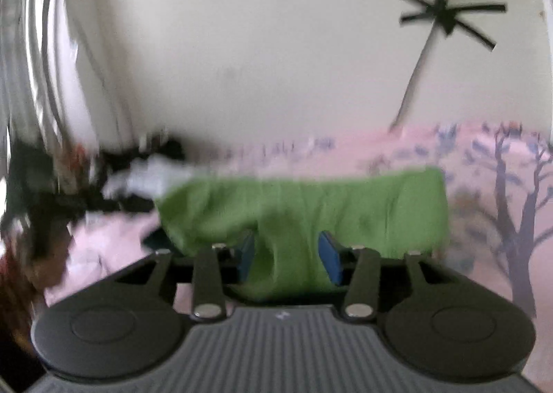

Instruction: Fold small clothes

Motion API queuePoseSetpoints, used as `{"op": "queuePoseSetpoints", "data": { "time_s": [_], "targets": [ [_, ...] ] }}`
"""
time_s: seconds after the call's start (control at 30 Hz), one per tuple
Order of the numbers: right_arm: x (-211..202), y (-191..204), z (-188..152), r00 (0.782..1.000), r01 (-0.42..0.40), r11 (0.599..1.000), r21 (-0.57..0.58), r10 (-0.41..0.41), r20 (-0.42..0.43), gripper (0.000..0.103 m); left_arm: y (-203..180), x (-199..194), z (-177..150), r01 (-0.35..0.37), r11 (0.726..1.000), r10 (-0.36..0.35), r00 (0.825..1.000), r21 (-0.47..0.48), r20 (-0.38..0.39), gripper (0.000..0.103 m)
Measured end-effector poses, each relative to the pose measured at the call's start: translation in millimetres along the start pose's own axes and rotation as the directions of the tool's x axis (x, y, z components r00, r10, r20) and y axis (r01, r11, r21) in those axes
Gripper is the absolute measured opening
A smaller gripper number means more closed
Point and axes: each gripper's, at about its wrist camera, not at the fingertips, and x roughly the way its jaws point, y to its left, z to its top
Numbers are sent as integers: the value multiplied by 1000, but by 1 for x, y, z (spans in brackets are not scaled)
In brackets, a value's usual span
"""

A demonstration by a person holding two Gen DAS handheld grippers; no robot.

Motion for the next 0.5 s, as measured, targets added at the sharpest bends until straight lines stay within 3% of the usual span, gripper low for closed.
{"op": "queuePoseSetpoints", "data": {
  "time_s": [0.07,0.2,0.27,0.33,0.43,0.5],
  "targets": [
    [23,5,4,1000,6,1000,27,-6,-13,42,8,22,12,-14,1000,13,1000,-12,-12,41],
    [87,16,-10,992,-11,999,44,16,-121,39,38,85,18,-180,983,176,979,-30,-107,30],
    [113,19,-27,981,52,999,-12,-54,-187,36,51,94,21,-190,980,186,980,-65,-66,23],
    [106,17,-41,992,35,999,-31,-38,-120,34,61,98,25,-209,974,204,977,-88,-58,22],
    [87,15,-41,989,50,999,-7,-50,-136,35,61,96,25,-207,971,201,977,-120,-66,22],
    [64,7,-39,990,46,998,36,-41,-133,44,52,89,23,-219,972,213,975,-81,-67,26]
  ]
}}
